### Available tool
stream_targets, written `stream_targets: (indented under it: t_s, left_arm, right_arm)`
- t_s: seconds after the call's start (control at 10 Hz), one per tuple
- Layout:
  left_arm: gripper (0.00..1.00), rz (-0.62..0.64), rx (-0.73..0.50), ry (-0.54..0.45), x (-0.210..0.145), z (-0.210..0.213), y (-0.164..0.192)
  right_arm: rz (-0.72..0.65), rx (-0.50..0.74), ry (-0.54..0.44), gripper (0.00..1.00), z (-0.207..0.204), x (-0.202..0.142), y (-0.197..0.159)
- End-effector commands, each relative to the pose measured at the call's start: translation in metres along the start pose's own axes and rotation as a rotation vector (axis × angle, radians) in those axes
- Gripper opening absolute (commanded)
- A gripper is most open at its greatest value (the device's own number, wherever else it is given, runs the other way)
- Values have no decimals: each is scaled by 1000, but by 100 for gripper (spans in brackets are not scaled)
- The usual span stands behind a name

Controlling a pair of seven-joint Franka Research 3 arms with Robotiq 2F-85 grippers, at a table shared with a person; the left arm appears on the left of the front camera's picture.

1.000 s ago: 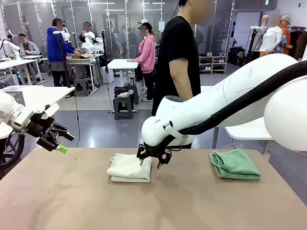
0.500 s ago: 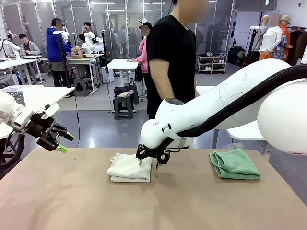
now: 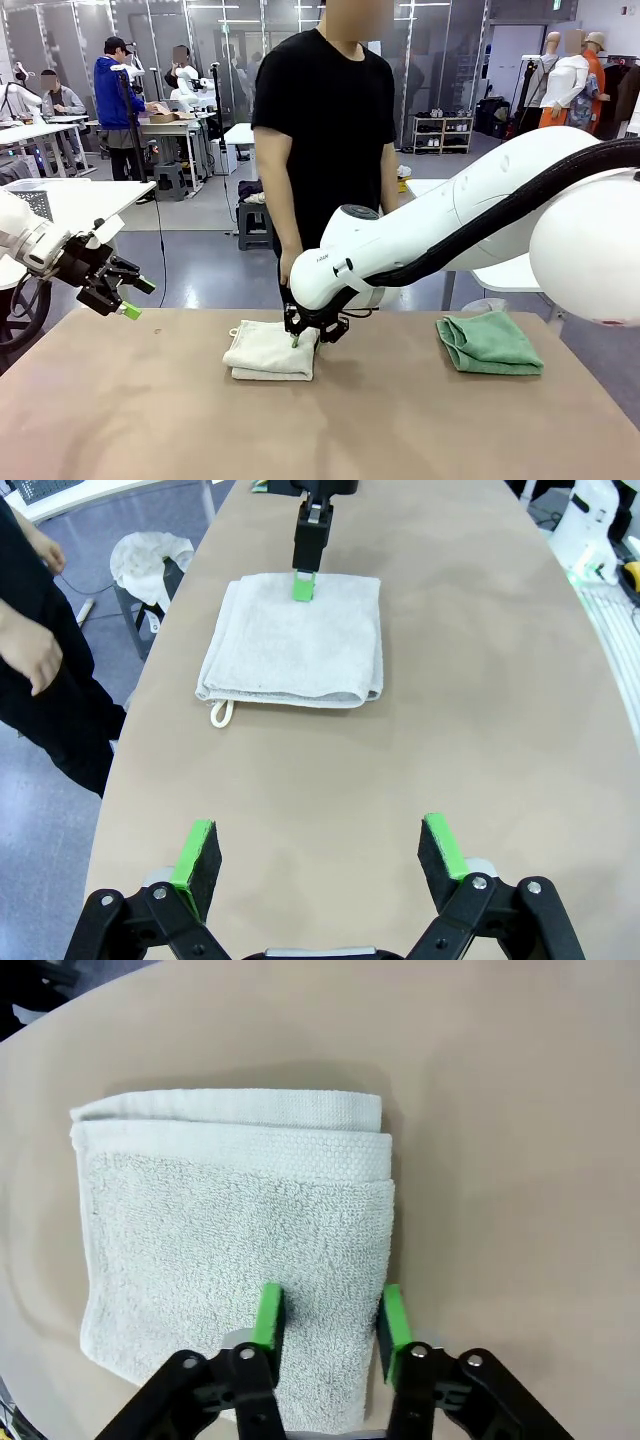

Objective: Fold the towels and place them in the basket.
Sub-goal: Stack the folded Towel with hook on the right side of the table.

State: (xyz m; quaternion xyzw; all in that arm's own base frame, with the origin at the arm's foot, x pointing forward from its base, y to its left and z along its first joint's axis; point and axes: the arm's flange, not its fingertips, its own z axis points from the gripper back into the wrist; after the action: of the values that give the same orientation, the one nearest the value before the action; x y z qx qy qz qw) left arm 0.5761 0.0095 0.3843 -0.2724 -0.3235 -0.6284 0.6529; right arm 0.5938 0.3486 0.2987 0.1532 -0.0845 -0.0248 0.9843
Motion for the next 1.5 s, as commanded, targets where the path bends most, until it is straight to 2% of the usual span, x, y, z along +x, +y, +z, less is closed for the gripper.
stream_targets:
  t_s: [0.0,0.1,0.2,0.4,0.6,0.7,1.1,1.2,1.4]
  left_arm:
    - [87,-1,2,-1,1,1,0]
    - [87,-1,2,-1,1,1,0]
    - [87,-1,2,-1,1,1,0]
    - [87,-1,2,-1,1,1,0]
    - [87,-1,2,-1,1,1,0]
    - [87,-1,2,-1,1,1,0]
    - [87,-1,2,-1,1,1,0]
    - [87,-1,2,-1,1,1,0]
    - [87,-1,2,-1,1,1,0]
  right_arm:
    - [-35,1,0,25,-4,2,1]
    - [-35,-7,0,22,-5,2,0]
    - [-35,-13,5,6,-6,2,-1]
    - [-27,-16,18,0,-8,0,-1]
    - [16,-45,20,0,-1,-1,3]
    - [37,-3,33,0,7,2,8]
    - [6,-12,17,0,-4,0,1]
    - [14,-12,22,5,-2,1,4]
    - [94,-67,37,5,28,0,-12]
